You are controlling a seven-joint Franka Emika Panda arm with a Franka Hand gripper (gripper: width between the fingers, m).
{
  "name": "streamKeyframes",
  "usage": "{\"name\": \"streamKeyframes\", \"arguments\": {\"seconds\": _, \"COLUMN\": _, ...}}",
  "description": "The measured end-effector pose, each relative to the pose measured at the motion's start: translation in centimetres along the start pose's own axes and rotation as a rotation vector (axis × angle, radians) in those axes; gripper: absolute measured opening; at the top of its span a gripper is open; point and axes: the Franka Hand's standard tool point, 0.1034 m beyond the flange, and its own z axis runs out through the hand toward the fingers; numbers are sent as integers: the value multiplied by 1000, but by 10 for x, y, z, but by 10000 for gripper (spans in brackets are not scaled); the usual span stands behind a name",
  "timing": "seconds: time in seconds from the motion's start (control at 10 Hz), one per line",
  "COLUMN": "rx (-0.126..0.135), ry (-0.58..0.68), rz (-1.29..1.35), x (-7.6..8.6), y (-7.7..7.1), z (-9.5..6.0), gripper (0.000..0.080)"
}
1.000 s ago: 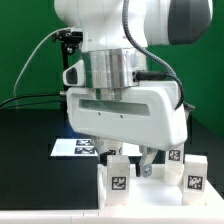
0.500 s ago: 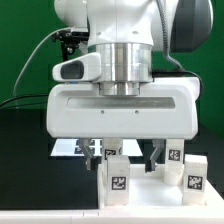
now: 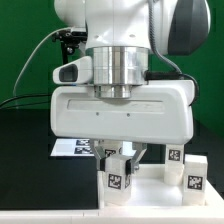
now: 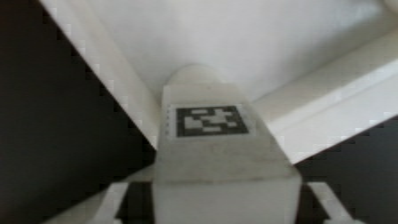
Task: Assemble square table
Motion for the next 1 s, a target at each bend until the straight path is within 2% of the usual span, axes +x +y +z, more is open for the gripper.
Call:
{"name": "streamKeyframes", "arguments": {"seconds": 0.3, "rx": -19, "ry": -29, "rz": 411, "x": -1, "y": 4, "z": 0, "gripper": 288}}
{"name": "streamKeyframes", "arguments": {"seconds": 0.5, "rx": 12, "ry": -62, "rz": 820, "x": -1, "y": 6, "z": 0, "gripper": 288}}
{"name": "streamKeyframes", "arguments": {"seconds": 0.6, "rx": 17, "ry": -79, "rz": 943, "x": -1, "y": 7, "z": 0, "gripper": 288}}
{"name": "streamKeyframes", "arguments": {"seconds": 1.0, "rx": 4, "ry": -84, "rz": 1181, "x": -2, "y": 6, "z": 0, "gripper": 288}}
